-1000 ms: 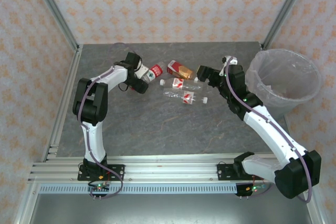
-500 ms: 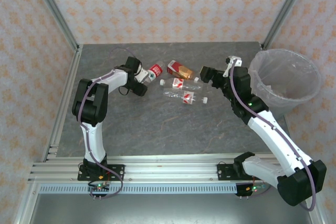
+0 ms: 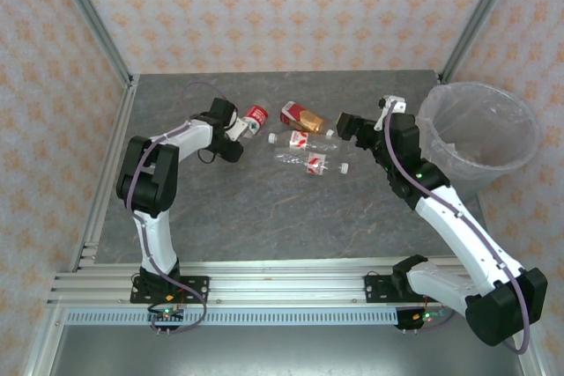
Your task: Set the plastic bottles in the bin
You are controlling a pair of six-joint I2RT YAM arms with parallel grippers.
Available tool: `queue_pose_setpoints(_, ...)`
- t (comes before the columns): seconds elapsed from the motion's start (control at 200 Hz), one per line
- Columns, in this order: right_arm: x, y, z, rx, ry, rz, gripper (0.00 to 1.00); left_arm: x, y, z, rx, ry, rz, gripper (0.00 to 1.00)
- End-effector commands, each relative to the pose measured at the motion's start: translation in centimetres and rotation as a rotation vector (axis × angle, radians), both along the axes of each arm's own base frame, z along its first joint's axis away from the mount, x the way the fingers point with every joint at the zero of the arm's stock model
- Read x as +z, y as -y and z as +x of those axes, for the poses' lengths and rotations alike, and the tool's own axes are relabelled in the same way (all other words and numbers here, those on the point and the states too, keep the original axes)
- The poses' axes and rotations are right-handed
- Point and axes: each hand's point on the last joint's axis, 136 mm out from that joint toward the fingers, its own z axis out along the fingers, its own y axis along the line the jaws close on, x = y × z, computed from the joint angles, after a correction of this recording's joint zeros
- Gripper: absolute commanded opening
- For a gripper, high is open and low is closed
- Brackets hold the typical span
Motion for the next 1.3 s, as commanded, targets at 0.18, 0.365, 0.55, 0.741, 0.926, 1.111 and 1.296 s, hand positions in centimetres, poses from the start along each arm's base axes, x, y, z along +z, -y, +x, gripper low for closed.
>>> queue_pose_setpoints(0.18,-0.2,0.7,0.3,-0.059,0.022,0.014,0.99,4.5,1.0,-0.5,0.049,0.149,-0.076,0.11)
queue_pose_setpoints(0.365,-0.9,0.4,0.5,-0.055,-0.010,0.025,0.99,6.2,1.3,-2.0,0.101,0.224,-0.124,0.00)
queue_pose_setpoints(0.55,-1.4,-0.1,0.7,-0.040,-0.011,0.059,0.99,7.9,0.6,-3.1,0.153,0.281,-0.145,0.00)
queue_pose_setpoints(0.741,-1.4,-1.3,0.7,0.011,0.000,0.115,0.99,10.7,2.1,-3.4,0.243,0.354,-0.337,0.00)
queue_pose_setpoints(0.926,-1.0,-2.2,1.1,0.036,0.010,0.178,0.99,12.3,5.1,-4.8,0.267,0.391,-0.509,0.00)
queue_pose_setpoints(1.111,0.0,-2.7,1.1,0.061,0.027,0.202,0.99,13.1,7.4,-6.8,0.298,0.401,-0.595,0.00)
queue_pose_setpoints(1.296,0.5,-3.3,1.4,0.073,0.029,0.252,0.99,14.4,9.3,-8.6,0.307,0.436,-0.704,0.00)
